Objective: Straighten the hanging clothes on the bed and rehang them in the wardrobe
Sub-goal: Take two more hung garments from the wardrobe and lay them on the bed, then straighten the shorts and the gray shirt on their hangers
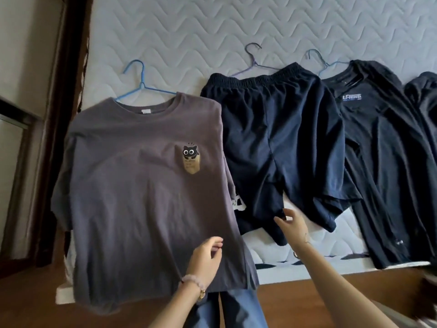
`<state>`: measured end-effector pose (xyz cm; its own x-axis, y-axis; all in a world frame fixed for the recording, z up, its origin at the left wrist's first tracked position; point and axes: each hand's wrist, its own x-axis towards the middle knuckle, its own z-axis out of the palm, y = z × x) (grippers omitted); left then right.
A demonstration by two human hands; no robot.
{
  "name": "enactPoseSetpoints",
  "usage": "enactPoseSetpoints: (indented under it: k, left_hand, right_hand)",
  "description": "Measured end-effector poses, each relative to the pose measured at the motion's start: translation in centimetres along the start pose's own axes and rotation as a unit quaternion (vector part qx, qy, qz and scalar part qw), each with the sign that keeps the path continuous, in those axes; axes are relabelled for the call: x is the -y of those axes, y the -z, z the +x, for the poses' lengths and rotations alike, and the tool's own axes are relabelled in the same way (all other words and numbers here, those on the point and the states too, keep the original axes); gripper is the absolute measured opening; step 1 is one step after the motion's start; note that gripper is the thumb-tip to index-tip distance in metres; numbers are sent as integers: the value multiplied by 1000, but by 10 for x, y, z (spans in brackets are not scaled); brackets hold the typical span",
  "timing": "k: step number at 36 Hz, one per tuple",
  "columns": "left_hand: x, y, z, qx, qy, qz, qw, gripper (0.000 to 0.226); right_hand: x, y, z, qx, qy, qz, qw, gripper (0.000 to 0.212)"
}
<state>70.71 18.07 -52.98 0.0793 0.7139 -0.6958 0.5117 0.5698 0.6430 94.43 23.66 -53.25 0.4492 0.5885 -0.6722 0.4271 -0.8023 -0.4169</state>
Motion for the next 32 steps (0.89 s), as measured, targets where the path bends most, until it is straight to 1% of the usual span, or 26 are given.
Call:
enactPoseSetpoints:
  k: [1, 3, 4, 6, 9, 11, 14, 17, 19, 21, 22, 25, 28, 30, 32]
  left_hand:
    - [-5, -6, 0, -6, -16, -2, 1000, 27]
    - [-15, -17, 1, 1, -48, -6, 999, 29]
    - [-19, -23, 2, 13, -62, -6, 998, 32]
    - [-26, -37, 7, 31, -77, -5, 997, 39]
    - [-34, -53, 16, 27, -42, -18, 999, 51]
    - [-39, -60, 21, 12, -19, -31, 999, 56]
    - [-42, -66, 27, -37, 15, -52, 998, 59]
    - [-40, -68, 31, -105, 64, -85, 989, 56]
    - [-41, -71, 33, -135, 84, -89, 983, 54]
    - [-45, -78, 38, -166, 102, -86, 977, 52]
    - [-48, -81, 41, -185, 111, -85, 973, 51]
    - [-57, -91, 49, -244, 140, -69, 957, 47]
    - [-66, -102, 52, -297, 169, -47, 939, 41]
    - [-71, -110, 53, -328, 165, -37, 929, 31]
    - [-74, -121, 58, -325, 149, -42, 933, 27]
  right_hand:
    - [-3, -1, 2, -1, 6, 4, 1000, 22]
    - [-6, -2, 4, -4, -2, 16, 1000, 37]
    - [-7, -2, 4, -4, -6, 29, 1000, 40]
    - [-11, -4, 5, -8, -11, 45, 999, 41]
    - [-19, -5, 8, -9, -12, 61, 998, 43]
    - [-24, -4, 11, 3, -15, 73, 997, 38]
    - [-30, 3, 16, 17, 5, 59, 998, 25]
    - [-35, 13, 23, 28, 32, 69, 997, 16]
    - [-40, 21, 29, 36, 52, 71, 995, 7]
    - [-43, 30, 37, 37, 86, 68, 993, 16]
    - [-44, 35, 40, 37, 99, 65, 992, 16]
    - [-45, 50, 51, 54, 116, 68, 989, 6]
    - [-43, 64, 64, 86, 105, 112, 984, 8]
    - [-39, 72, 71, 113, 83, 136, 981, 4]
    - [-38, 79, 81, 147, 75, 134, 977, 11]
